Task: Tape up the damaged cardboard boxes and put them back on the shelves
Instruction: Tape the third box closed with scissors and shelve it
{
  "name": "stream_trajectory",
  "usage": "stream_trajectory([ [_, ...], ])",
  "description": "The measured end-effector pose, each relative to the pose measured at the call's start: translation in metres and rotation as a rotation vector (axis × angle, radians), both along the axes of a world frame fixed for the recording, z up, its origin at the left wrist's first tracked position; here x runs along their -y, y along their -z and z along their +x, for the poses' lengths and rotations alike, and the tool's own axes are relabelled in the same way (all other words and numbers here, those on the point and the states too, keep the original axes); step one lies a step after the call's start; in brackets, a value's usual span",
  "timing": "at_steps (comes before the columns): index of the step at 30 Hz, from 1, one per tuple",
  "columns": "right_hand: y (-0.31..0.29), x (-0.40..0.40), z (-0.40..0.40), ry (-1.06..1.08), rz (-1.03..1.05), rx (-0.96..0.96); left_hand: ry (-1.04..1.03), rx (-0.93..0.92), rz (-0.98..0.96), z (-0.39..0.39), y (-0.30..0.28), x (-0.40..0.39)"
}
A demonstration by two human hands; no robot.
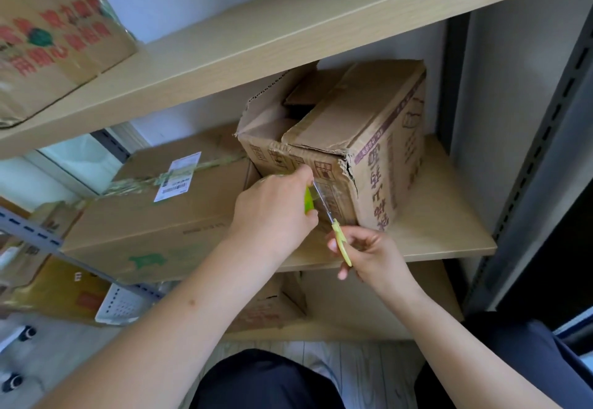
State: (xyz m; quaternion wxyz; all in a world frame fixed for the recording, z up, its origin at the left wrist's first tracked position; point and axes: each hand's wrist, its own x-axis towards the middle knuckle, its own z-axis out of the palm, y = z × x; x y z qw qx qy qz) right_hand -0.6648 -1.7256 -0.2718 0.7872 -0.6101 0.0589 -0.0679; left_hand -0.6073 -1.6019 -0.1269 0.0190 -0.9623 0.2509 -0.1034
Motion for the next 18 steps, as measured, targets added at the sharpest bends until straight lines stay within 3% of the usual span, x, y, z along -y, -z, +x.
stream_trajectory([
  [9,-0.003,-0.008,-0.006,-0.011,0.064,-0.021,-0.099,-0.253,-0.049,-0.001,-0.012,0.001],
  [18,-0.001,-0.013,-0.009,-0.074,-0.01,-0.079,-0.14,-0.363,-0.055,0.007,-0.014,-0.006],
])
